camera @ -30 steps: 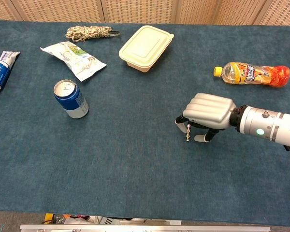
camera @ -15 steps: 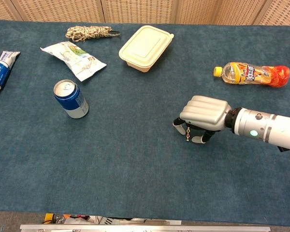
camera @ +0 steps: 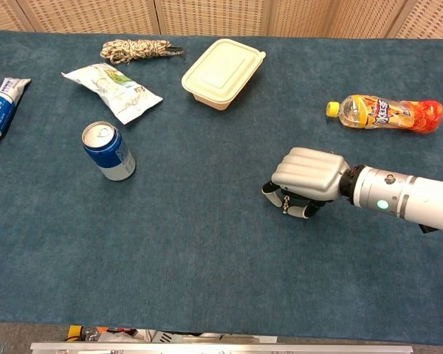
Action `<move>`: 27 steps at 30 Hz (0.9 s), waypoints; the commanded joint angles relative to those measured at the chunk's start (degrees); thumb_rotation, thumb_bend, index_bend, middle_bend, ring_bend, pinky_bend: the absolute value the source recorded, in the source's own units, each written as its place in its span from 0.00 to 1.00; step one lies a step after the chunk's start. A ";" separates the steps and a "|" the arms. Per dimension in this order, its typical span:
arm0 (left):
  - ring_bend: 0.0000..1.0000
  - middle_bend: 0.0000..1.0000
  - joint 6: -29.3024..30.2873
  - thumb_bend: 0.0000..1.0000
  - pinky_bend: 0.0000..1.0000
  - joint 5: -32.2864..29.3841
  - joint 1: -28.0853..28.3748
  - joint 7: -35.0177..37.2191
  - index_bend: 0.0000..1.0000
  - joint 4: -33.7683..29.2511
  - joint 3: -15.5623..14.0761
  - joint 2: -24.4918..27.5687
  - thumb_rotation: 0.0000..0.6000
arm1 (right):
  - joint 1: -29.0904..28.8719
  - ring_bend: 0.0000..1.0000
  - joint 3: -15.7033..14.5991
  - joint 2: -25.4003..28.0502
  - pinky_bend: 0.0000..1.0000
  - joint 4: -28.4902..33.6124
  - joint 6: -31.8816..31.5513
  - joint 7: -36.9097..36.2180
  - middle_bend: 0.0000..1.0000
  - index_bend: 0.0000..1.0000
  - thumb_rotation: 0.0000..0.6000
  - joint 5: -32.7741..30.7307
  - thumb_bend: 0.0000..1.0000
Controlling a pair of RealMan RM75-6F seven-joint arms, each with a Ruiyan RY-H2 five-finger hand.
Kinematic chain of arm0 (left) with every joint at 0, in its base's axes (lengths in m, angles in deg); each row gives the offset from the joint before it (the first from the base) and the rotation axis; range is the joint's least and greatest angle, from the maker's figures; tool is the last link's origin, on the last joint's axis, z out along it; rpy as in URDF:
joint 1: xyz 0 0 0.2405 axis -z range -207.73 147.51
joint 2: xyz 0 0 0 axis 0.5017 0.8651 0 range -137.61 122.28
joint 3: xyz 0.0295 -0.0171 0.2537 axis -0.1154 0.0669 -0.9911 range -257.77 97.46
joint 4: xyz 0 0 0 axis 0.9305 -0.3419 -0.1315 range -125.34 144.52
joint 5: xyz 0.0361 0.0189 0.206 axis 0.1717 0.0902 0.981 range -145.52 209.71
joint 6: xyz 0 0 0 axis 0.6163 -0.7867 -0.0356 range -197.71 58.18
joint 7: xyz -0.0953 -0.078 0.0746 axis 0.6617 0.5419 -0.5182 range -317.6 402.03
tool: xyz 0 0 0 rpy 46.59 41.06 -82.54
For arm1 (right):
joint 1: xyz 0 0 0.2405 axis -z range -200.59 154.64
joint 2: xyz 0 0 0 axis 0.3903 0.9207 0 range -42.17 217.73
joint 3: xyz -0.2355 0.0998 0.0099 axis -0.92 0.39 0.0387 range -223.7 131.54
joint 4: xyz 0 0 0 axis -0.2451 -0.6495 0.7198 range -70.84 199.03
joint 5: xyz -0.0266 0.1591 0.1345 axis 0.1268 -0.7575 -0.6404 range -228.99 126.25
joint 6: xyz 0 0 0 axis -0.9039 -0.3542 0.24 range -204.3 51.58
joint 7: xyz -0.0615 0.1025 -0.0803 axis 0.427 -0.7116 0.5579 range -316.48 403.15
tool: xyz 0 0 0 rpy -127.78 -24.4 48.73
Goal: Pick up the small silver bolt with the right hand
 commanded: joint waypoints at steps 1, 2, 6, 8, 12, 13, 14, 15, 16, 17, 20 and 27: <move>0.00 0.00 0.06 0.24 0.00 -0.08 -0.08 0.11 0.00 0.09 0.04 -0.01 1.00 | -0.09 0.95 -0.06 -0.12 1.00 0.03 0.03 0.29 0.90 0.52 1.00 -0.26 0.30; 0.00 0.00 0.03 0.24 0.00 -0.11 -0.09 0.15 0.00 0.15 0.05 -0.06 1.00 | -0.13 0.95 -0.08 -0.17 1.00 0.01 0.08 0.39 0.90 0.53 1.00 -0.37 0.30; 0.00 0.00 0.11 0.24 0.00 -0.08 -0.22 0.45 0.00 0.37 0.03 -0.08 1.00 | -0.28 0.95 -0.12 -0.36 1.00 -0.02 0.26 0.77 0.91 0.55 1.00 -0.89 0.30; 0.00 0.00 0.19 0.24 0.00 -0.09 -0.29 0.65 0.00 0.49 0.05 -0.10 1.00 | -0.31 0.95 -0.13 -0.48 1.00 -0.06 0.17 0.97 0.91 0.56 1.00 -1.08 0.30; 0.00 0.00 0.17 0.24 0.00 -0.05 -0.33 0.99 0.00 0.77 0.07 -0.18 1.00 | -0.38 0.95 -0.17 -0.65 1.00 -0.15 0.29 1.33 0.91 0.59 1.00 -1.59 0.30; 0.00 0.00 0.22 0.24 0.00 -0.03 -0.36 1.10 0.00 0.86 0.09 -0.20 1.00 | -0.39 0.95 -0.15 -0.66 1.00 -0.11 0.26 1.45 0.91 0.59 1.00 -1.74 0.30; 0.00 0.00 0.25 0.24 0.00 0.00 -0.37 1.16 0.00 0.92 0.10 -0.20 1.00 | -0.38 0.95 -0.14 -0.66 1.00 -0.06 0.20 1.51 0.91 0.60 1.00 -1.84 0.30; 0.00 0.00 0.24 0.24 0.00 -0.01 -0.39 1.23 0.00 0.96 0.10 -0.19 1.00 | -0.36 0.95 -0.12 -0.63 1.00 0.01 0.10 1.56 0.91 0.60 1.00 -1.93 0.30; 0.00 0.00 0.19 0.24 0.00 -0.01 -0.40 1.27 0.00 1.00 0.08 -0.18 1.00 | -0.32 0.95 -0.07 -0.58 1.00 0.12 -0.10 1.59 0.91 0.61 1.00 -2.04 0.30; 0.00 0.00 0.18 0.24 0.00 -0.03 -0.42 1.32 0.00 1.07 0.08 -0.19 1.00 | -0.27 0.95 -0.01 -0.50 1.00 0.24 -0.34 1.54 0.91 0.61 1.00 -2.11 0.30; 0.00 0.00 0.29 0.24 0.00 0.01 -0.51 1.57 0.00 1.18 0.10 -0.15 1.00 | 0.05 0.96 0.28 0.04 1.00 0.86 -1.65 1.19 0.91 0.62 1.00 -2.24 0.33; 0.00 0.00 0.37 0.24 0.00 0.23 -0.53 1.58 0.00 1.14 0.14 -0.05 1.00 | 1.70 0.96 1.51 3.01 1.00 3.61 -6.26 -0.11 0.93 0.64 1.00 -3.15 0.39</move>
